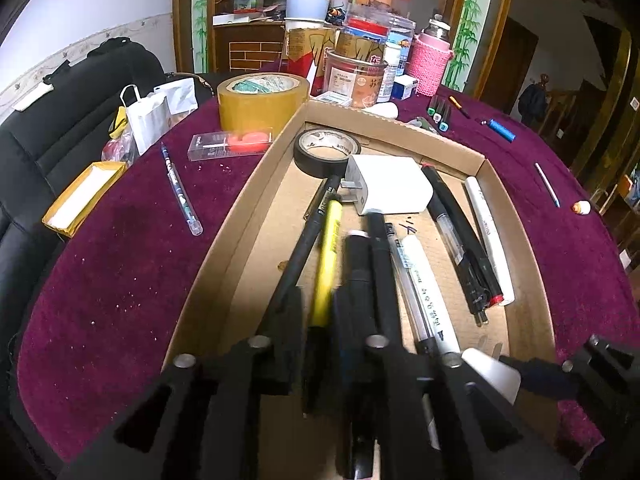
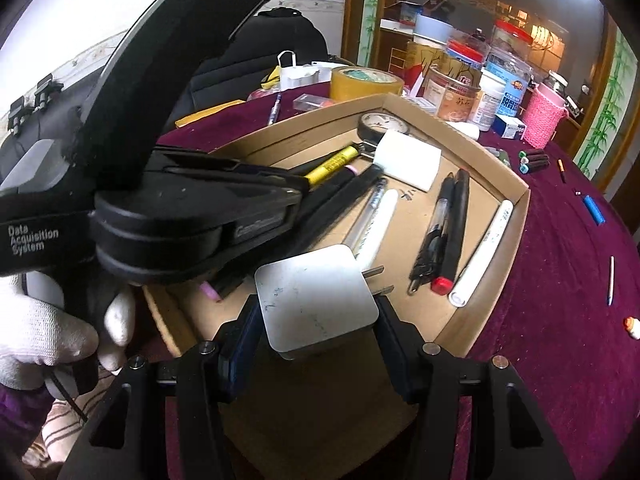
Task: Organize rigid objects
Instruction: 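Release the yellow pen into the tray with the left tool while the right tool drops the plug there, then withdraw both tools from the tray back over the table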
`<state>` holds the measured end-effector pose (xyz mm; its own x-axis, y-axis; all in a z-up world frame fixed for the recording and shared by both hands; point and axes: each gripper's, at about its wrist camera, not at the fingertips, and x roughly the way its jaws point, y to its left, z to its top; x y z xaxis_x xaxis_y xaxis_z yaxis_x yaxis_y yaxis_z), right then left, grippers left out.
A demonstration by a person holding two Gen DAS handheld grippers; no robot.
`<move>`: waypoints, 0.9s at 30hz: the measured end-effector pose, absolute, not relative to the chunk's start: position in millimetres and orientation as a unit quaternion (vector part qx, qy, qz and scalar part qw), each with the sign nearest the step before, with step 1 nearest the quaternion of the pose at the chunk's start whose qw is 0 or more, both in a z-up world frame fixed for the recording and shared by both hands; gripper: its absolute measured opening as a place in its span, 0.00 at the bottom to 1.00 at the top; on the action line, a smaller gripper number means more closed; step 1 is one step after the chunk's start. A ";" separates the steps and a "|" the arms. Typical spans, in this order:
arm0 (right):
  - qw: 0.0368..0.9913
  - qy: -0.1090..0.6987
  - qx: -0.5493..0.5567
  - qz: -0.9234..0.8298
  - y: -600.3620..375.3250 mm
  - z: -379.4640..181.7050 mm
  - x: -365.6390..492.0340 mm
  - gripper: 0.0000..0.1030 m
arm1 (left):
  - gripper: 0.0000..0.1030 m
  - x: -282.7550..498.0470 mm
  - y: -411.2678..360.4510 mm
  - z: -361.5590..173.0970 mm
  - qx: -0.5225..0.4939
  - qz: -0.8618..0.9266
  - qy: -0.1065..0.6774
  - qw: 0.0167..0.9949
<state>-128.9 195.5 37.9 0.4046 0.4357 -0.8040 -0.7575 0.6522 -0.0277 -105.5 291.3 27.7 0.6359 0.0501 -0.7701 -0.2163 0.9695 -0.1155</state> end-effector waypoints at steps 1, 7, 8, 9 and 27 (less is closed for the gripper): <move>0.814 0.405 -0.194 0.368 194.3 39.1 -129.2 0.59 | 0.35 -107.1 291.5 29.2 -0.103 0.074 0.417 0.900; 0.823 0.393 -0.169 0.374 182.8 51.0 -132.6 0.71 | 0.67 -115.4 286.4 43.0 -0.113 0.064 0.398 0.908; 0.826 0.389 -0.165 0.374 179.7 54.2 -134.1 0.71 | 0.68 -116.0 286.0 44.6 -0.115 0.063 0.397 0.908; 0.827 0.386 -0.162 0.374 177.5 56.3 -135.2 0.71 | 0.69 -116.7 285.7 46.8 -0.118 0.063 0.397 0.908; 0.871 0.387 -0.028 0.301 35.0 75.9 -119.6 0.71 | 0.74 -139.9 208.4 102.9 -0.056 0.008 0.354 0.934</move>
